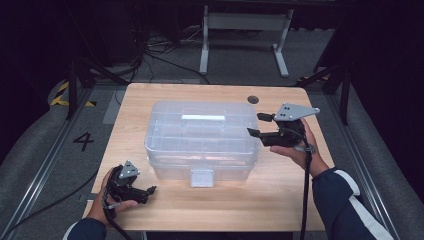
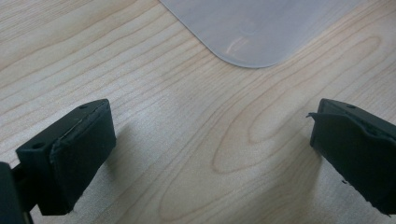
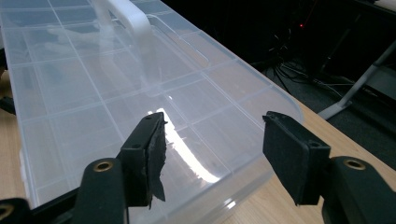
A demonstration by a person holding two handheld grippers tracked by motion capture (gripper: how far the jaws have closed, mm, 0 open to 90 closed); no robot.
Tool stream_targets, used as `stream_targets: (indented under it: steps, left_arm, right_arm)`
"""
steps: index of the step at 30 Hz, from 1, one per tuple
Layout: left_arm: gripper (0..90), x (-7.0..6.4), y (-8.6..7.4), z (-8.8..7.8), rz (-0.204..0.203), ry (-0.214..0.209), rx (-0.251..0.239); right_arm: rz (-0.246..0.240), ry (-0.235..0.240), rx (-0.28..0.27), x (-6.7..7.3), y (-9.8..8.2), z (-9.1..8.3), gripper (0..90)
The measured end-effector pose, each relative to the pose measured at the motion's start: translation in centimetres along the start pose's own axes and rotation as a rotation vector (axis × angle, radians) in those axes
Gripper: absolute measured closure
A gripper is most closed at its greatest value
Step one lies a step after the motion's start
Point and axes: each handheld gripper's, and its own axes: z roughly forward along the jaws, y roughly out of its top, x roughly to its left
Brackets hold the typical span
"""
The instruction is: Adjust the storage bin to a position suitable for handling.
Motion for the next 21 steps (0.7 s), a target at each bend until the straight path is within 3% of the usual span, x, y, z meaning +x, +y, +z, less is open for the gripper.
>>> stream_targets:
  steps: [21]
  left_arm:
    - [0.6, 0.0, 0.0, 0.0, -0.005, 0.004, 0.0]
  right_arm:
    - [-0.059, 0.089, 0.039, 2.1, 3.3, 4.0, 48.9]
